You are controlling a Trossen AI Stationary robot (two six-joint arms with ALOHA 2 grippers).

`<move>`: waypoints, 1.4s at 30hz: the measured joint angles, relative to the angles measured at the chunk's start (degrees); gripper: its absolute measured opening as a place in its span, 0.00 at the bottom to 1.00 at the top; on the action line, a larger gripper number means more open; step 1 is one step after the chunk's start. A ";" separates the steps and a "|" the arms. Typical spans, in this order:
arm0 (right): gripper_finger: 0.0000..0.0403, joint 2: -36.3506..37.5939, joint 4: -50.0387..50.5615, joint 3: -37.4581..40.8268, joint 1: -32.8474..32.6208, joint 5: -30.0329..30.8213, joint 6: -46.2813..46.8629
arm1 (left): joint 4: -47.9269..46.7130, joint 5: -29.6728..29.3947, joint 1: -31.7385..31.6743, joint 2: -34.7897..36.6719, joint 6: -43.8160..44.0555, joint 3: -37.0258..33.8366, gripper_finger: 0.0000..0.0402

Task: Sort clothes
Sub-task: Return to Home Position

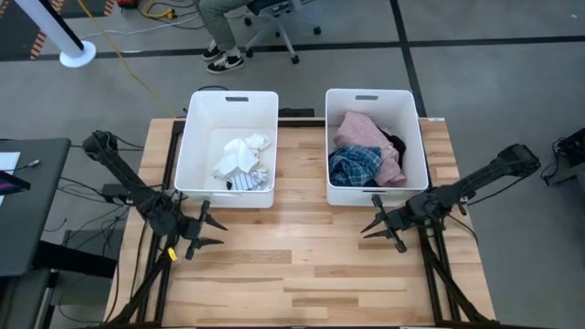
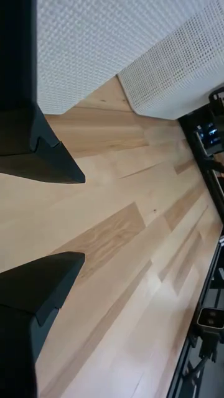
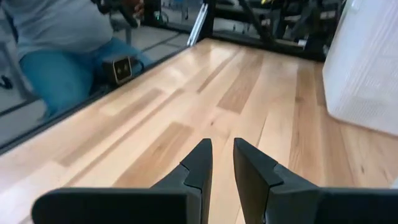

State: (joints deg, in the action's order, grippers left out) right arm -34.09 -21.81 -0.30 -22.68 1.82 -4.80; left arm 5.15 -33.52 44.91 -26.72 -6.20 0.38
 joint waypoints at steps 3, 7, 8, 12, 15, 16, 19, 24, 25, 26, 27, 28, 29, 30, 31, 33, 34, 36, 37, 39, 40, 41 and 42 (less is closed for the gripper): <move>0.20 0.02 2.59 0.00 -0.02 -0.18 -0.02 | -0.02 0.00 0.00 0.00 0.00 0.00 0.46; 0.20 0.02 5.58 0.00 -0.02 -0.41 -0.07 | -0.02 0.00 0.00 0.00 0.00 0.00 0.46; 0.20 0.02 6.19 0.00 -0.02 -0.41 -0.13 | -0.02 0.00 0.00 0.00 0.00 0.00 0.46; 0.20 0.02 8.23 0.00 -0.04 -0.44 -0.15 | -0.02 0.00 0.00 0.00 0.00 0.00 0.46; 0.20 0.02 8.90 0.00 -0.04 -0.44 -0.15 | -0.02 0.00 0.00 0.00 0.00 0.00 0.46; 0.20 0.02 9.08 0.00 -0.04 -0.44 -0.15 | -0.02 0.00 0.00 0.00 0.00 0.00 0.46; 0.20 0.02 9.42 0.00 -0.07 -0.46 -0.15 | -0.03 0.00 0.00 0.00 0.00 0.00 0.46; 0.20 0.02 9.41 0.00 -0.07 -0.48 -0.15 | -0.04 0.00 0.00 0.00 0.00 0.00 0.46; 0.20 0.02 9.41 0.00 -0.07 -0.48 -0.15 | -0.04 0.00 0.00 0.00 0.00 0.00 0.46; 0.20 0.02 9.41 0.00 -0.07 -0.48 -0.15 | -0.04 0.00 0.00 0.00 0.00 0.00 0.46; 0.20 0.02 9.41 0.00 -0.07 -0.49 -0.15 | -0.04 0.00 0.00 0.00 0.00 0.00 0.46; 0.20 0.02 9.41 0.00 -0.07 -0.50 -0.15 | -0.04 0.00 0.00 0.00 0.00 0.00 0.46; 0.20 0.02 9.41 0.00 -0.07 -0.50 -0.15 | -0.04 0.00 0.00 0.00 -0.02 0.00 0.46; 0.20 0.02 9.41 0.00 -0.07 -0.50 -0.15 | -0.04 0.00 0.00 0.00 -0.02 0.00 0.46; 0.20 0.02 9.41 0.00 -0.07 -0.50 -0.15 | -0.04 0.00 0.00 0.00 0.00 0.00 0.46; 0.20 0.02 9.41 0.00 -0.07 -0.50 -0.15 | -0.04 0.00 0.00 0.00 -0.01 0.00 0.46; 0.20 0.02 9.41 0.00 -0.07 -0.50 -0.15 | -0.04 0.00 0.00 0.00 0.00 0.00 0.46; 0.20 0.02 9.41 0.00 -0.07 -0.50 -0.15 | -0.04 0.00 0.00 0.00 0.00 0.00 0.46; 0.20 0.02 9.41 0.00 -0.07 -0.50 -0.15 | -0.05 0.00 0.00 0.00 0.00 0.00 0.46; 0.20 0.02 9.41 0.00 -0.07 -0.52 -0.15 | -0.06 0.00 0.00 0.00 0.00 0.00 0.46; 0.20 0.02 9.41 0.00 -0.07 -0.52 -0.15 | -0.06 0.00 0.00 0.00 0.00 0.00 0.46; 0.20 0.02 9.41 0.00 -0.07 -0.52 -0.15 | -0.06 0.00 0.00 0.00 -0.02 0.00 0.46; 0.20 0.02 9.41 0.00 -0.07 -0.52 -0.15 | -0.04 0.00 0.00 0.00 -0.01 0.00 0.46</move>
State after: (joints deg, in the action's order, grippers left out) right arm -34.06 -12.40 -0.30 -22.74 1.30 -4.95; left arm 5.10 -33.52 44.91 -26.72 -6.20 0.38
